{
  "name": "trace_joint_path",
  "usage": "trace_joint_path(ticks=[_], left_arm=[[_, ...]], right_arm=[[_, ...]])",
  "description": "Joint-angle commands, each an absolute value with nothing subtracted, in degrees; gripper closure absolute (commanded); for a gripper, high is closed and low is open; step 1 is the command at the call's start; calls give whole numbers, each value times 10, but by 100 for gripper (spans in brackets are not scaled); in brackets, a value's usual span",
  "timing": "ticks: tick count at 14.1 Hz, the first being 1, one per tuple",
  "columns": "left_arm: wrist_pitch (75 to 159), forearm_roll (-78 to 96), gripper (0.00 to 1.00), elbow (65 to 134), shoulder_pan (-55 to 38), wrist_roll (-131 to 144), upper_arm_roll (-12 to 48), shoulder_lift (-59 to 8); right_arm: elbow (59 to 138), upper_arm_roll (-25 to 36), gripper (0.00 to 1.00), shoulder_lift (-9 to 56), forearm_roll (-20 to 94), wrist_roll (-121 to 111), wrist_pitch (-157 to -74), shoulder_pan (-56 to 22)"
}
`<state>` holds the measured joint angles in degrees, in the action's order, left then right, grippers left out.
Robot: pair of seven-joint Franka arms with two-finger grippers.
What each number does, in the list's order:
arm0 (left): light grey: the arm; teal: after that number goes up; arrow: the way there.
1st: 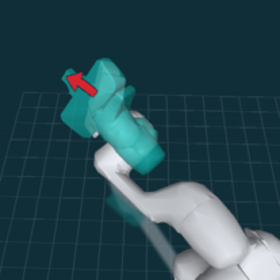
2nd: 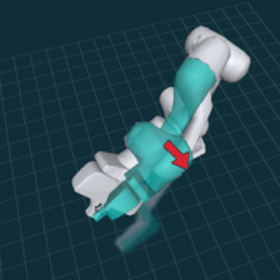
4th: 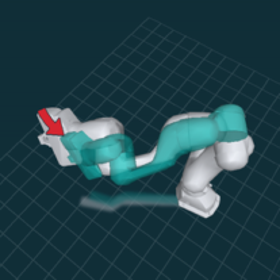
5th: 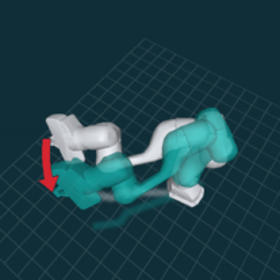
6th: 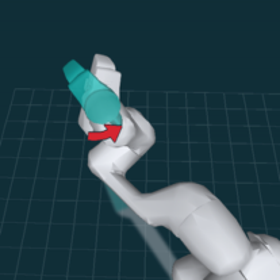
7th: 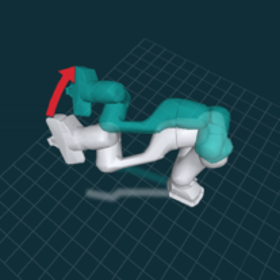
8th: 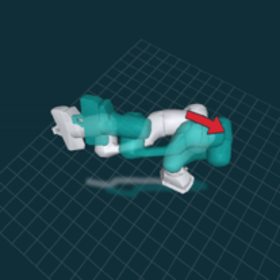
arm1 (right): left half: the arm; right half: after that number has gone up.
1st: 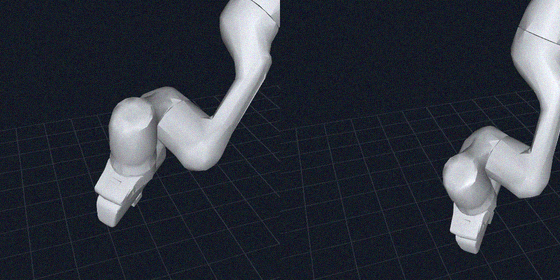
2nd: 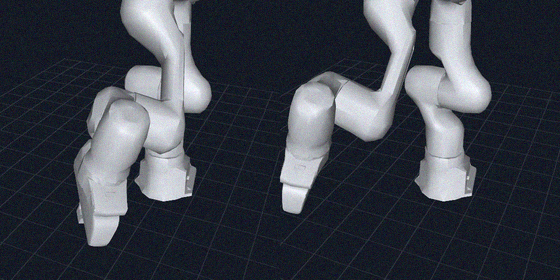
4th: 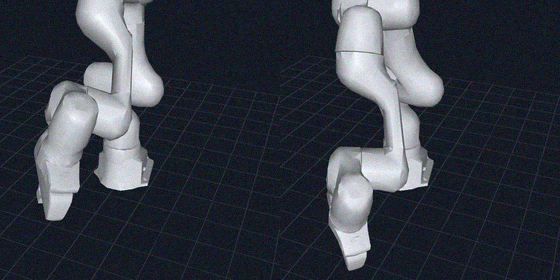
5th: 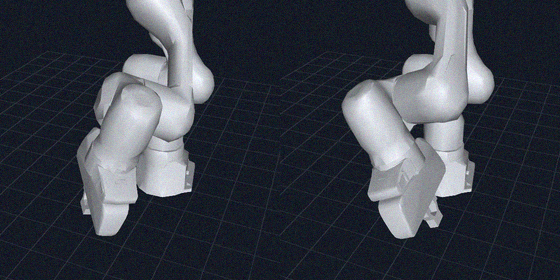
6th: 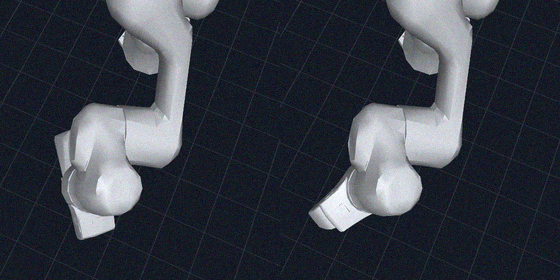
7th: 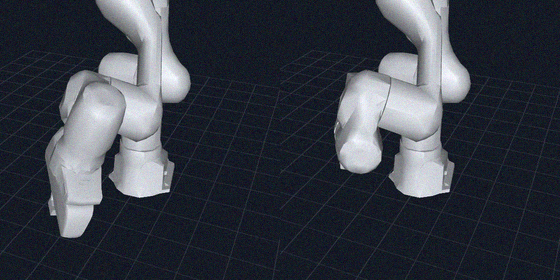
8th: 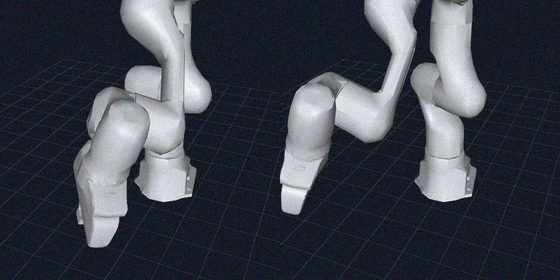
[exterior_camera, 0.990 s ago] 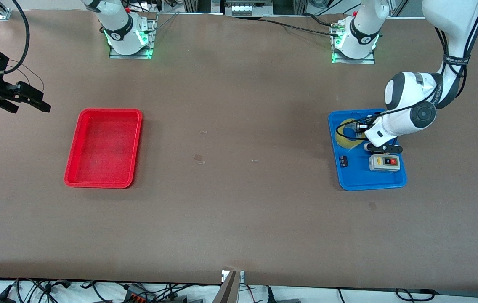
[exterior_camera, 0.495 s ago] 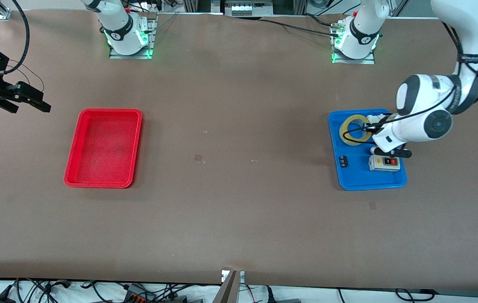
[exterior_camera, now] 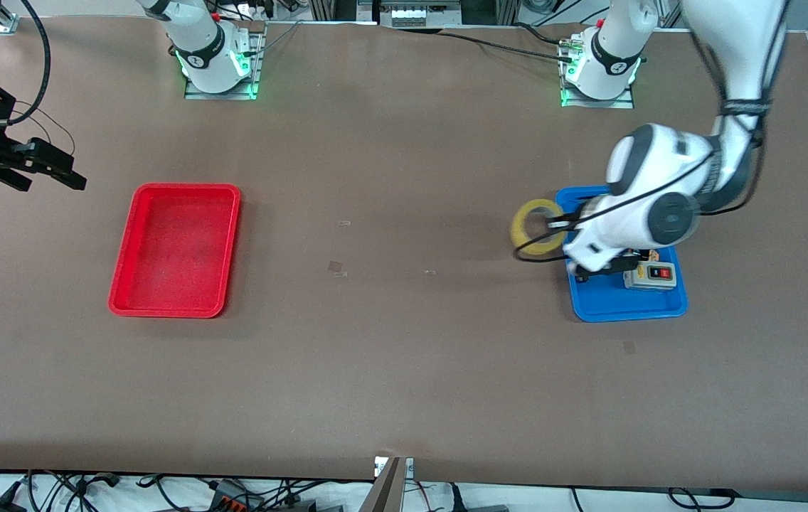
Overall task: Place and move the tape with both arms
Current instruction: 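Carry the tape roll toward the table middle with the left gripper, then release the tape on the table while the right gripper reaches toward it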
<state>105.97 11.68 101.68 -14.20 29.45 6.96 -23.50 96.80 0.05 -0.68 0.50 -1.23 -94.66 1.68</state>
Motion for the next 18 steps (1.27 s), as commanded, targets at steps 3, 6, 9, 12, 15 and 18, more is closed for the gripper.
trace_joint_path(ticks=[3, 6, 9, 12, 15, 18], left_arm=[[1068, 155, 100, 788, -268, 492, 66, -426], [1187, 155, 100, 780, -326, 564, 66, -458], [1221, 149, 36, 780, -335, 575, 66, -465], [1203, 145, 0, 782, -331, 582, 59, -441], [1103, 119, 0, 783, -294, 565, 48, -389], [1004, 102, 0, 797, -223, 488, 49, -329]], right_arm=[[969, 1, 0, -11, 0, -14, -947, 16], [969, 1, 0, -12, -1, -14, -947, 14], [968, 1, 0, -10, 3, -13, -945, 15], [969, 1, 0, -6, 4, -12, -939, 18], [968, 1, 0, -5, 1, -12, -941, 18], [966, 1, 0, 3, -2, -13, -945, 16]])
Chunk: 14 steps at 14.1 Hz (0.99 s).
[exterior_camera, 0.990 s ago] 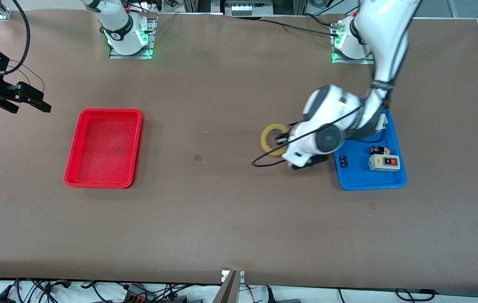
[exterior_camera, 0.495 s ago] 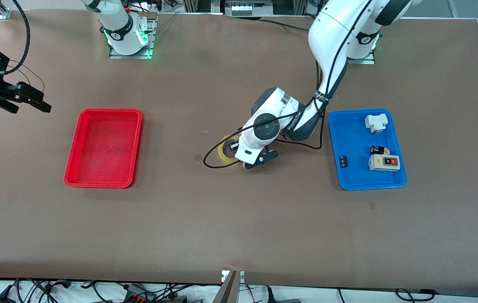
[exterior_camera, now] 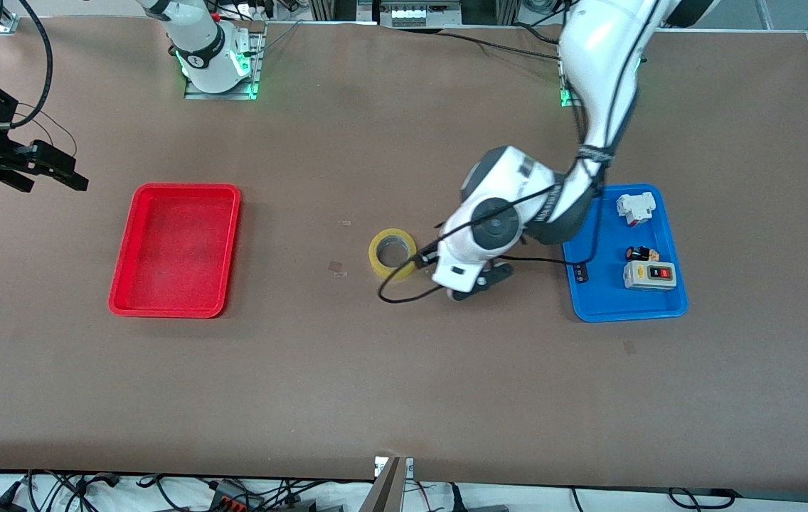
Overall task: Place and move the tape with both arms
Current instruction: 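Release the tape on the table while the right gripper reaches toward it, then grasp the tape roll rim with the right gripper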
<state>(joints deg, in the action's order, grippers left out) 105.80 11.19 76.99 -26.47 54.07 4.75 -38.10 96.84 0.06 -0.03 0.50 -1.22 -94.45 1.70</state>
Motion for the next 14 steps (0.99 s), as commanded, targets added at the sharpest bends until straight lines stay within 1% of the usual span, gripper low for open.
trace_joint_path(ticks=[1, 2, 4, 6, 7, 8, 9, 11, 12, 14], left_arm=[[981, 101, 0, 810, -205, 456, 49, -308], [960, 98, 0, 829, -190, 426, 47, -288], [926, 56, 0, 875, -154, 371, 49, -247], [925, 44, 0, 934, -111, 290, 49, -191], [919, 44, 0, 957, -83, 242, 48, -159], [903, 44, 0, 972, -57, 192, 48, -131], [878, 43, 0, 974, -33, 138, 47, -112], [853, 21, 0, 973, 23, 32, 54, -72], [842, 19, 0, 969, 50, -14, 56, -56], [838, 18, 0, 964, 74, -102, 47, -23]], right_arm=[[966, 0, 0, 9, 2, -22, -943, 15], [966, -2, 0, 14, 0, -23, -947, 9], [966, -3, 0, 46, 1, -16, -947, -48], [964, -3, 0, 83, 13, -12, -951, -95], [963, -3, 0, 99, 22, -12, -969, -125], [960, -3, 0, 115, 23, -10, -1006, -160], [952, -3, 0, 138, 23, -9, -1034, -189], [924, -3, 0, 200, 37, -10, -1062, -222], [902, -3, 0, 231, 42, -10, -1073, -243], [849, 1, 0, 292, 39, -3, -1078, -284]])
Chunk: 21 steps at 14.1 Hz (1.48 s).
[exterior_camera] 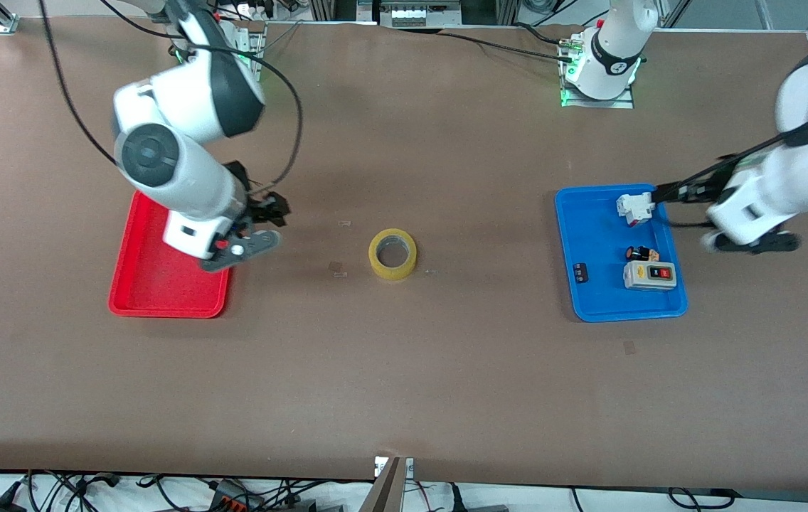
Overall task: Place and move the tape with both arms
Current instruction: 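Grasp the tape roll rim with the right gripper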
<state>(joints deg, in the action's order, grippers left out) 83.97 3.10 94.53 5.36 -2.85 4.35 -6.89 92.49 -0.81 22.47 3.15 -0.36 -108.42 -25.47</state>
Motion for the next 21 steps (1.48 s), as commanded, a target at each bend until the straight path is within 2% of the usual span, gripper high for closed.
trace_joint_path(ticks=[1, 3, 6, 10, 19, 20, 21], left_arm=[[837, 16, 0, 952, 78, -123, 40, -14], [834, -18, 0, 900, 74, -127, 38, -16], [845, -32, 0, 860, 58, -127, 39, -19], [846, -10, 0, 861, 12, -122, 0, -19], [814, -14, 0, 860, -7, -120, -10, -14], [814, -13, 0, 858, -6, -119, -9, -14], [814, -12, 0, 856, -5, -113, -9, -15]], right_arm=[[834, 1, 0, 316, 38, 28, -1078, -285], [825, -3, 0, 341, 40, 74, -1108, -298], [825, -2, 0, 382, 38, 181, -1173, -343], [825, -3, 0, 410, 40, 258, -1201, -379], [825, -3, 1, 453, 43, 260, -1253, -388], [825, -3, 5, 455, 42, 260, -1255, -388], [825, -3, 16, 455, 42, 260, -1255, -388]])
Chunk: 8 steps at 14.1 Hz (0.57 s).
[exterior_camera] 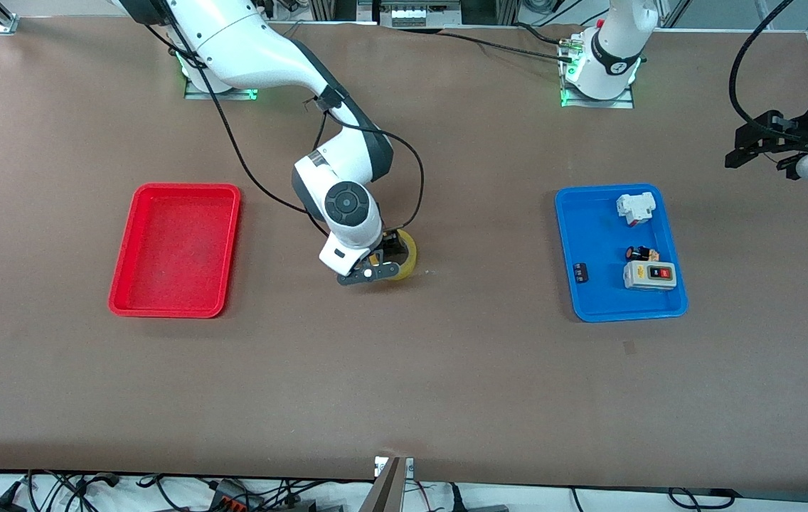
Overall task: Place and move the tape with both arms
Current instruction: 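Grasp the tape roll rim with the right gripper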
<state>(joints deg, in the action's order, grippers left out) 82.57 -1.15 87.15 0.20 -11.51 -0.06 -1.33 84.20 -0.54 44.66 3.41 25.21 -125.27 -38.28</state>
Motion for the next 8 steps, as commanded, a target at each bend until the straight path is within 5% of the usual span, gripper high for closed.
trace_joint_path(ticks=[1, 4, 5, 8], left_arm=[[814, -11, 0, 855, -4, -103, -8, -15], [812, -8, 0, 854, -4, -75, -7, -15], [810, -8, 0, 854, -4, -72, -7, -14], [801, 3, 0, 853, -2, -55, -7, -14]], right_arm=[[825, -3, 35, 455, 43, 259, -1255, -388], [825, -3, 93, 454, 44, 258, -1253, -388], [825, -3, 100, 451, 44, 258, -1251, -388], [824, -1, 100, 423, 42, 288, -1250, -382]])
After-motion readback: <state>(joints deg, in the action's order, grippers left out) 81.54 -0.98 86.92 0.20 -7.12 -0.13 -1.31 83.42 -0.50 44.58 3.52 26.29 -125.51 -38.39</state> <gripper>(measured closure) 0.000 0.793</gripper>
